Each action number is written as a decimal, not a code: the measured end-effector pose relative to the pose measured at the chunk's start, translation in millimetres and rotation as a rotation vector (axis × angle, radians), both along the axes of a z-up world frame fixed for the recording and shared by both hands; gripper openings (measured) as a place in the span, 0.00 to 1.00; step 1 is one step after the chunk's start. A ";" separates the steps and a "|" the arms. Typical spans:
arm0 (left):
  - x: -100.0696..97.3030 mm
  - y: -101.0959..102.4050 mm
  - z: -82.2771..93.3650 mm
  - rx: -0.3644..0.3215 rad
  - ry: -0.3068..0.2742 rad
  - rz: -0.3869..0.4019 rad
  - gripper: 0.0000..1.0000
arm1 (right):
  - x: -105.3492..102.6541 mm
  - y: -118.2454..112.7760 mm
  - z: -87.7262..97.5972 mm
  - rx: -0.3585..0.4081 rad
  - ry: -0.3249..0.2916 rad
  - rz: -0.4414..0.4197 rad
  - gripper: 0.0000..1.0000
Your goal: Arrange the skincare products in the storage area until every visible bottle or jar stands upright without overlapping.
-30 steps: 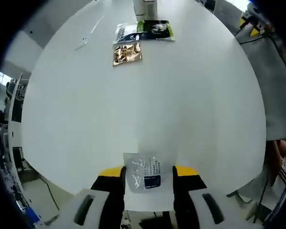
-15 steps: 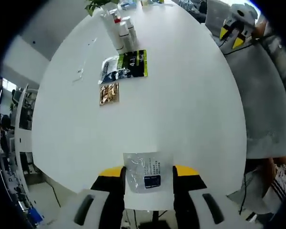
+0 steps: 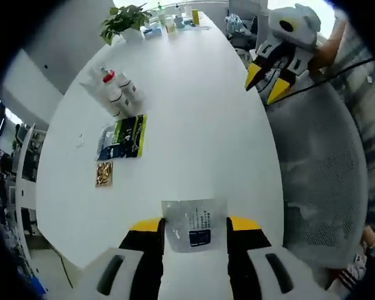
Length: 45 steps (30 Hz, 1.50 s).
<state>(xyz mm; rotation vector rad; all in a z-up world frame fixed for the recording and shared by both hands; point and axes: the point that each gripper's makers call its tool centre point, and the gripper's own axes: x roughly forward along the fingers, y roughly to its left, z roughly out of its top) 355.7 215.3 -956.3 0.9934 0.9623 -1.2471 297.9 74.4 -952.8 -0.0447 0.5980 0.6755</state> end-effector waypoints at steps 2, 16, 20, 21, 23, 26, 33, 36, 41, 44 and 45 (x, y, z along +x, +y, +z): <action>-20.4 -13.6 -5.6 -0.023 0.021 -0.010 0.40 | -2.3 3.0 -0.7 0.014 0.014 0.013 0.23; -79.0 -63.0 -15.4 -0.106 0.022 -0.024 0.40 | -27.8 34.6 5.2 0.227 0.218 0.150 0.25; -83.3 -69.9 -6.2 -0.135 0.000 -0.022 0.40 | -22.4 49.5 19.6 0.396 0.306 0.106 0.25; -84.8 -71.2 -5.2 -0.138 -0.005 -0.028 0.40 | -21.1 51.2 19.7 0.423 0.327 0.086 0.25; -88.1 -74.1 -3.1 -0.142 -0.014 -0.037 0.40 | -21.8 54.7 16.9 0.463 0.378 0.065 0.25; -94.1 -79.3 -0.3 -0.148 -0.022 -0.055 0.40 | -24.5 57.6 9.9 0.488 0.410 0.042 0.24; -105.9 -91.9 2.7 -0.155 -0.034 -0.087 0.40 | -26.3 57.1 7.2 0.514 0.430 0.040 0.15; -108.1 -95.8 3.5 -0.163 -0.040 -0.093 0.40 | -28.1 55.7 4.9 0.542 0.464 0.036 0.12; -107.1 -97.1 7.0 -0.172 -0.058 -0.106 0.40 | -27.3 52.1 6.6 0.570 0.479 0.025 0.05; -106.1 -97.5 10.5 -0.191 -0.063 -0.091 0.40 | -25.1 50.5 8.4 0.619 0.514 0.005 0.01; -105.8 -97.6 12.5 -0.209 -0.062 -0.072 0.40 | -23.7 48.3 9.5 0.638 0.521 -0.004 0.01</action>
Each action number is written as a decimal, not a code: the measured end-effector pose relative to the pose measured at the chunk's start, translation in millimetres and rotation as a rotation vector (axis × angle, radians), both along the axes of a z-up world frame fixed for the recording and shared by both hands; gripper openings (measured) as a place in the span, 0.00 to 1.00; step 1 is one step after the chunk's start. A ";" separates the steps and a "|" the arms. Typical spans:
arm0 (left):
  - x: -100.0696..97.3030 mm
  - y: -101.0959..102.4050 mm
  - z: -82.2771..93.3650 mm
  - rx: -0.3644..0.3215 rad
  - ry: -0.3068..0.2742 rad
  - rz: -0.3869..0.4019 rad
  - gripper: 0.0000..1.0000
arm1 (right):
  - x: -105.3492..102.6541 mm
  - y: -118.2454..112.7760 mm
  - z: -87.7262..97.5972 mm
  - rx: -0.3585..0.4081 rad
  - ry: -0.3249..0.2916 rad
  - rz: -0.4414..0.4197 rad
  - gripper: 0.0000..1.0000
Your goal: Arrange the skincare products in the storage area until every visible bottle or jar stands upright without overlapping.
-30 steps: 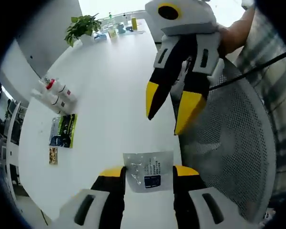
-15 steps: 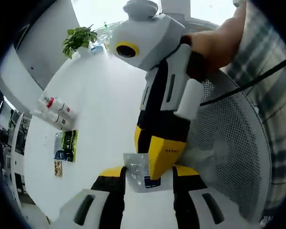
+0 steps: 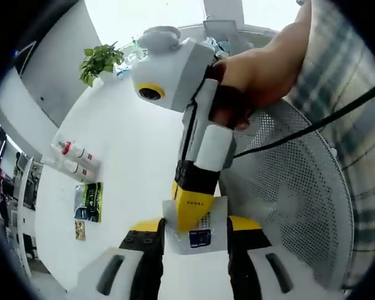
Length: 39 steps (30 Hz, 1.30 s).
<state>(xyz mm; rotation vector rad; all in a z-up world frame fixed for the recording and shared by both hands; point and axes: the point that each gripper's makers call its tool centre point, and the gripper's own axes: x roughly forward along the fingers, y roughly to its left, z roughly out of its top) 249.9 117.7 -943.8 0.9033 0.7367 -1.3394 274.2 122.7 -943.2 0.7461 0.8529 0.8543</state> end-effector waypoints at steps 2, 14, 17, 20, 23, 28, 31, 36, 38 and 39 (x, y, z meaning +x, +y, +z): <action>1.7 4.4 -0.1 -0.010 -0.006 0.024 0.41 | 0.0 -1.4 1.9 0.004 -0.009 -0.005 0.00; -6.0 22.7 3.6 -0.331 0.469 0.590 0.44 | -5.6 0.6 17.8 0.089 -0.032 -0.005 0.00; -2.1 14.7 16.2 -0.513 0.650 0.794 0.45 | -2.6 -0.5 30.1 0.165 -0.035 -0.018 0.00; 0.5 7.8 27.8 -0.660 0.744 0.880 0.37 | -1.8 -2.3 38.6 0.226 -0.028 -0.021 0.00; -7.2 4.4 26.5 -0.674 0.805 0.915 0.22 | -2.6 -4.7 47.7 0.281 -0.035 -0.022 0.00; -6.8 -1.0 30.7 -0.741 0.812 0.949 0.09 | -0.9 -11.4 50.2 0.299 -0.041 -0.022 0.00; -5.2 -2.5 39.0 -0.812 0.866 0.986 0.02 | 4.3 -12.9 53.2 0.321 -0.051 -0.041 0.00; -11.1 -7.6 49.4 -0.872 0.865 0.970 0.01 | 0.7 -16.7 57.3 0.306 -0.058 0.039 0.05; -4.6 -8.4 55.8 -0.940 0.882 1.011 0.00 | -0.8 -20.2 55.9 0.252 -0.117 0.085 0.08; -3.6 -8.2 56.9 -0.952 0.885 1.018 0.00 | -2.7 -20.9 54.5 0.230 -0.125 0.104 0.08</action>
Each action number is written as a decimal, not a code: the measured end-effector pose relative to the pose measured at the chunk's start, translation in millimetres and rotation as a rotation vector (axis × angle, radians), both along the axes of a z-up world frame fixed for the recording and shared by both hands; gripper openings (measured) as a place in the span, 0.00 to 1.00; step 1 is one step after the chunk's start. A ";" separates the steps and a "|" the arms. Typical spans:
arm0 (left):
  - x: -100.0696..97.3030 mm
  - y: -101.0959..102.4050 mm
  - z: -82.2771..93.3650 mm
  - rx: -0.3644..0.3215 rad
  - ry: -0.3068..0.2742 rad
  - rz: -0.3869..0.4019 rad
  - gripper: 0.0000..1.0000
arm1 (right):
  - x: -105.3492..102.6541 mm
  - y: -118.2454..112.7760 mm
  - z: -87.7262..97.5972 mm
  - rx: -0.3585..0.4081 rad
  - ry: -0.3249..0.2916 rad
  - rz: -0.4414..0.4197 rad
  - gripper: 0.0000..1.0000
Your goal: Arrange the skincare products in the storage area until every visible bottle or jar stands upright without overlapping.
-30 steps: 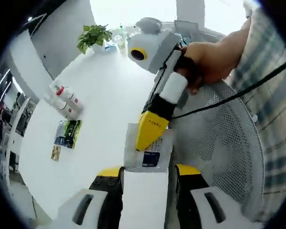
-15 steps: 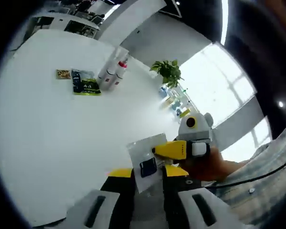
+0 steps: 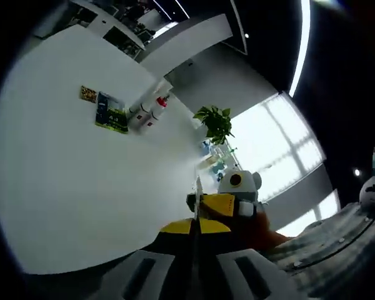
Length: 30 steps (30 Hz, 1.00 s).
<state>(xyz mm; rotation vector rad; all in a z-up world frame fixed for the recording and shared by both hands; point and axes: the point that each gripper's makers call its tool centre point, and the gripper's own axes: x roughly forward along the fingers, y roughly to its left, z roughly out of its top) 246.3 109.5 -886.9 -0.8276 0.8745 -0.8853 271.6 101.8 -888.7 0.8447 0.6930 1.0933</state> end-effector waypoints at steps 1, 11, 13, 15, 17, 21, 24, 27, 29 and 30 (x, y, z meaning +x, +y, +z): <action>3.9 1.2 2.4 -0.030 0.013 0.037 0.00 | -1.1 -0.1 0.0 -0.009 -0.010 0.009 0.07; 13.6 -0.4 11.8 -0.106 -0.004 0.104 0.05 | -6.0 -6.1 10.2 0.079 0.029 0.054 0.00; 22.2 1.9 17.7 -0.170 0.009 0.139 0.04 | -7.3 -8.4 10.1 0.092 0.044 0.060 0.00; 21.5 -1.3 19.6 -0.174 -0.004 0.105 0.01 | -6.4 -9.6 11.4 0.113 0.060 0.056 0.00; 24.5 -3.1 18.6 -0.148 -0.010 0.104 0.01 | -4.3 -10.1 12.1 0.111 0.040 0.054 0.00; 23.9 -6.3 22.2 -0.176 0.006 0.063 0.00 | 3.1 -12.5 12.4 0.081 -0.041 0.019 0.06; 20.8 -9.2 20.8 -0.167 0.009 0.031 0.00 | 4.9 -11.8 16.5 0.097 -0.048 0.026 0.03; 21.8 -7.7 18.8 -0.161 0.012 0.033 0.01 | 3.4 -9.9 18.4 0.095 -0.053 0.038 0.00; 22.3 -7.4 18.3 -0.161 0.015 0.033 0.03 | 2.7 -10.1 17.2 0.110 -0.027 0.043 0.00; 26.5 -5.3 16.3 -0.136 -0.037 0.037 0.03 | 2.3 -10.2 16.8 0.109 -0.025 0.044 0.00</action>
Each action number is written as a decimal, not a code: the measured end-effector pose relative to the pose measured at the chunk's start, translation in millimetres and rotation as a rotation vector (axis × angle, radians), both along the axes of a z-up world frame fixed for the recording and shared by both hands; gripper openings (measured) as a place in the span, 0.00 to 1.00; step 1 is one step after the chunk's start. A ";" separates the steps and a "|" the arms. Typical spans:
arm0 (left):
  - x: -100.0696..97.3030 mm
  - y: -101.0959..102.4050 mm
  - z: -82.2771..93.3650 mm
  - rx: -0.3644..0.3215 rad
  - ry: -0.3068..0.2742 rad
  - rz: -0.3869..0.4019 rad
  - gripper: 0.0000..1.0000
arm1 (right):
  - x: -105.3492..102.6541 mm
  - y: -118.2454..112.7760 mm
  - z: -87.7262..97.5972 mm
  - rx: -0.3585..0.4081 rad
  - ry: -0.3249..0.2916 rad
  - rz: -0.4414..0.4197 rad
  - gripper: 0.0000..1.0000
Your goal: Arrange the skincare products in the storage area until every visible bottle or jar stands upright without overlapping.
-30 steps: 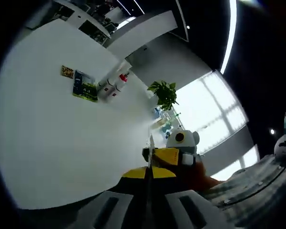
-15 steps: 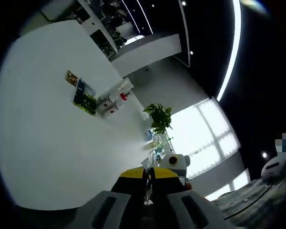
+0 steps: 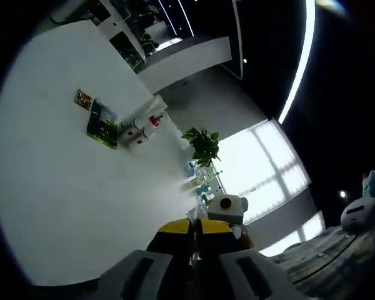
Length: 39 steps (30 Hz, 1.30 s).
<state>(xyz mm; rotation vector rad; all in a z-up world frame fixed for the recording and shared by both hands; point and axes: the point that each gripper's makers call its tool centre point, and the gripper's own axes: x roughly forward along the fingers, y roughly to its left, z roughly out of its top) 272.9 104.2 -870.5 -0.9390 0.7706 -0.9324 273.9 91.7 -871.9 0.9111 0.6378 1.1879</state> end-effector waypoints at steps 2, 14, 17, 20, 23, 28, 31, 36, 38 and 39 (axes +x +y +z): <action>1.9 1.2 -1.5 0.022 -0.017 0.010 0.03 | -0.4 -0.8 -2.4 0.002 0.016 -0.002 0.00; 11.9 0.9 -2.2 0.008 -0.039 0.060 0.06 | 3.2 -11.6 -2.6 0.010 0.030 -0.054 0.00; 4.5 -6.7 -10.2 0.005 -0.011 0.040 0.13 | 11.3 -19.4 1.7 0.039 0.029 -0.104 0.00; -5.3 -16.6 -12.3 -0.006 -0.010 0.001 0.13 | 14.8 -23.4 5.0 0.051 0.016 -0.127 0.00; -15.7 -28.9 -16.4 -0.010 0.013 -0.044 0.07 | 16.5 -21.7 7.3 0.066 0.018 -0.130 0.00; -14.2 -24.6 -10.0 -0.054 0.031 -0.058 0.00 | 18.4 -23.3 7.5 0.064 0.001 -0.139 0.00; -13.1 -21.3 -10.0 -0.057 0.046 -0.070 0.00 | 20.0 -21.7 6.6 0.049 -0.019 -0.142 0.02; -14.1 -21.8 -9.4 -0.060 0.068 -0.089 0.00 | 15.6 -10.7 3.6 -0.003 -0.072 -0.105 0.09; -19.6 -29.8 -9.3 -0.046 0.067 -0.120 0.00 | 14.4 -7.2 2.7 -0.021 -0.080 -0.098 0.09; -20.1 -30.9 -9.5 -0.043 0.067 -0.123 0.00 | 14.3 -6.7 2.5 -0.027 -0.088 -0.097 0.04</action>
